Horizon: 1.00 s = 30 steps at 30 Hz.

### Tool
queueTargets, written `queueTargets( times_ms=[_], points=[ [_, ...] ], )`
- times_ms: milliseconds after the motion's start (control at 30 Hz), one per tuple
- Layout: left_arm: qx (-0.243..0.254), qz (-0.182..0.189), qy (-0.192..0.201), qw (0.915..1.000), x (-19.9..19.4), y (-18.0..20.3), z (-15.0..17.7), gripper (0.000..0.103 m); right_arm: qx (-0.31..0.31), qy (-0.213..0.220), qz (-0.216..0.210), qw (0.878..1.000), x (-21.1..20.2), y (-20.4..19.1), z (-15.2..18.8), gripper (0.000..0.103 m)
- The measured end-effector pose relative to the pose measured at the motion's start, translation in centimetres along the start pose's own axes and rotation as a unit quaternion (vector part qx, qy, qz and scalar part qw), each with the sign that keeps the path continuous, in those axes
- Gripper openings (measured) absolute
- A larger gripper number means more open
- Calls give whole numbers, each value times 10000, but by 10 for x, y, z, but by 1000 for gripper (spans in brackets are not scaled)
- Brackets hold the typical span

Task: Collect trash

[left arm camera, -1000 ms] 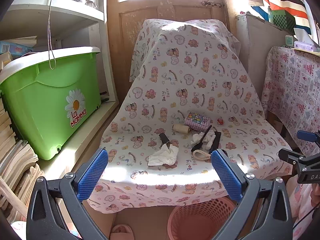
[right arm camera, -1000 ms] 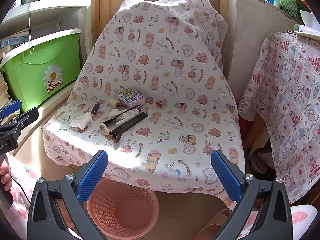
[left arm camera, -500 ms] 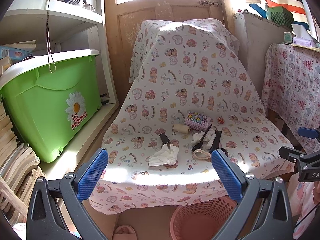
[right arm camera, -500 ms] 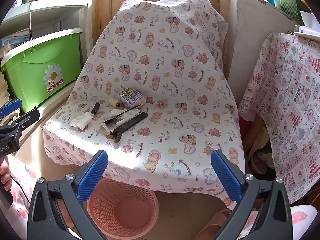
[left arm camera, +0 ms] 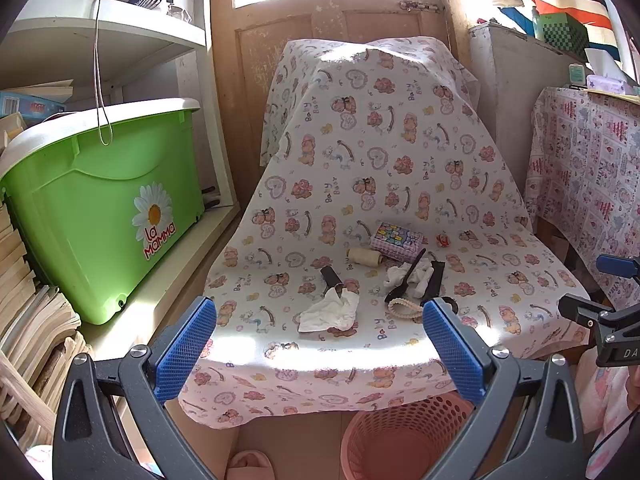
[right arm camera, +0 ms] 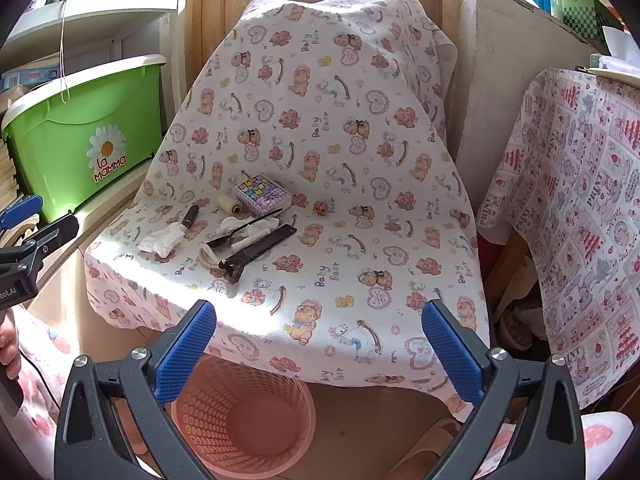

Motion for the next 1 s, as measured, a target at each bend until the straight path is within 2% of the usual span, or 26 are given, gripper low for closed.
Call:
queueTargets(
  times_ms=[533, 767, 1000],
  points=[
    [120, -157, 55, 9998, 0, -4, 3, 102, -13, 0, 17, 10000, 2, 1, 2, 103],
    [308, -289, 112, 9990, -6, 4, -1, 102, -28, -5, 18, 10000, 2, 1, 2, 103],
    [401, -272, 117, 9988, -6, 9, -3, 102, -17, -3, 16, 10000, 1, 0, 2, 103]
  ],
)
Point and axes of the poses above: each gripper's, at about its wrist camera, not at the fingertips, and x roughly the way its jaws point, y to its right, z to its underside, the point moved 3 cm from there along x, roughly the way its jaws point, and after that the axes turned 15 degrees about x, right-handed, at the moved point
